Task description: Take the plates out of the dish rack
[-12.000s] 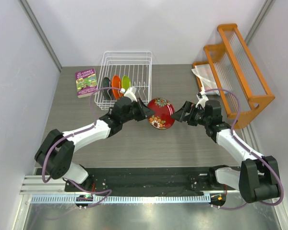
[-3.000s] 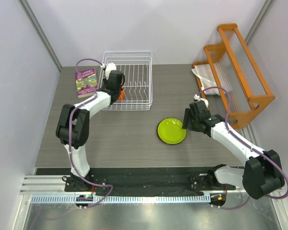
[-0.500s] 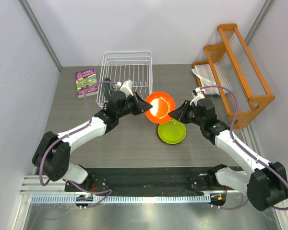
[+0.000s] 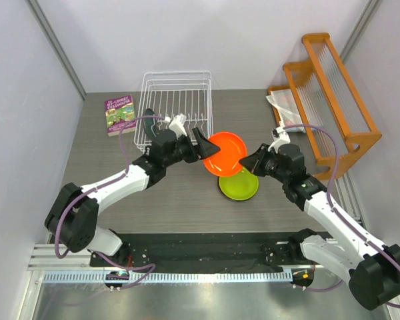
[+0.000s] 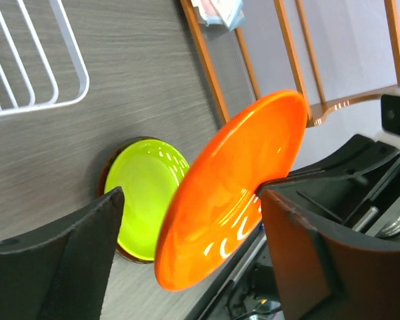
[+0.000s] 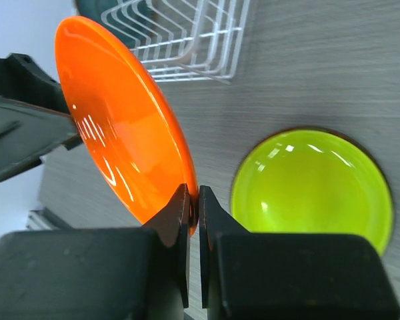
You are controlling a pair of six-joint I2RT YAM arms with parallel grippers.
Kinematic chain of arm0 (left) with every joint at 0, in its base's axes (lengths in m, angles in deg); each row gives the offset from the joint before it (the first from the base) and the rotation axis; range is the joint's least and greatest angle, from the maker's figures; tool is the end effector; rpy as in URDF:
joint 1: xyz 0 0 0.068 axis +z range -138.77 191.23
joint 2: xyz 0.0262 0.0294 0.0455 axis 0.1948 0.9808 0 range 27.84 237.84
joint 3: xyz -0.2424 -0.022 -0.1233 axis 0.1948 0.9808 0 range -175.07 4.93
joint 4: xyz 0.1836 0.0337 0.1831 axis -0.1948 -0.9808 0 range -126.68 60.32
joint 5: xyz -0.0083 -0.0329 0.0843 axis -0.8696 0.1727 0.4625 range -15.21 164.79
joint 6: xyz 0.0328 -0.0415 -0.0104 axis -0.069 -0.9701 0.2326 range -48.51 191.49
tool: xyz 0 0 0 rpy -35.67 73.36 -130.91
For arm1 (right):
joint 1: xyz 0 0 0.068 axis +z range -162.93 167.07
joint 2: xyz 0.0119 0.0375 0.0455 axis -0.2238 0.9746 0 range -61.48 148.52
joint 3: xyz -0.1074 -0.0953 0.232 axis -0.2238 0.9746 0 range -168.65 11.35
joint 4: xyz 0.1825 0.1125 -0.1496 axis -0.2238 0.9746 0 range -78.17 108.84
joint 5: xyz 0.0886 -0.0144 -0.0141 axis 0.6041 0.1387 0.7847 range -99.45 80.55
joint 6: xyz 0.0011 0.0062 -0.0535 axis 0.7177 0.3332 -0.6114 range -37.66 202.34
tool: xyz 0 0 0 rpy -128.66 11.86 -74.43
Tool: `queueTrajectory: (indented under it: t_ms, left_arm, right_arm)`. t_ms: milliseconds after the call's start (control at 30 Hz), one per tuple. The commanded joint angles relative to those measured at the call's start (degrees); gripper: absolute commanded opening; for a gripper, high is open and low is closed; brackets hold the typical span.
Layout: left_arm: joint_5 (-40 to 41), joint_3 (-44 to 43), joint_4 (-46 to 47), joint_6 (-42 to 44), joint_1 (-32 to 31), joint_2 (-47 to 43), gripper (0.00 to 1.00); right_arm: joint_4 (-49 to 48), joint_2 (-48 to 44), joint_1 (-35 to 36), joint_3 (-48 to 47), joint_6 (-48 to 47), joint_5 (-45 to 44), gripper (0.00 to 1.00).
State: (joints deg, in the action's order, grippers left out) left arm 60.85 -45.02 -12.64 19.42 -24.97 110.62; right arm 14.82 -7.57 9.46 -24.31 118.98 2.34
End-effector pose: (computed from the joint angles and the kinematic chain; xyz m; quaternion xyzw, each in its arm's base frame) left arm 0.2610 -0.2015 0.2636 -0.0367 0.7941 -0.4865 0.3624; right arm 0.1982 0.0895 0.2677 0.0443 0.8218 0.3505 0.4470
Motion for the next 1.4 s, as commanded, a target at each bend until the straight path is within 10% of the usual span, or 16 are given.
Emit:
queueTrajectory:
  t_ms: [0, 467, 900, 1200, 1367]
  left_arm:
    - [3.55, -0.23, -1.47, 2.32, -0.36, -2.97, 0.84]
    - [45.1, -9.81, -26.09, 21.74, -0.18, -8.78, 0.99]
    - [48.57, -11.22, -26.7, 22.9, 3.33, -5.26, 0.99]
    - [45.93, -11.92, -26.62, 22.72, 7.28, -3.42, 1.0]
    - [43.91, -12.8, -25.65, 21.4, 11.67, -1.49, 0.99]
  right_arm:
    - [7.73, -3.02, 0.19, -2.13, -3.5, -7.47, 0.01]
    - [19.87, 0.12, 0.11, -2.39, -2.98, -13.91, 0.01]
    - [15.21, 11.38, 0.11, -3.98, -3.6, -8.37, 0.02]
    - [17.49, 12.36, 0.11, -5.21, -4.65, -9.33, 0.52]
    - [21.62, 12.62, 0.11, -7.23, -6.15, -13.7, 0.59]
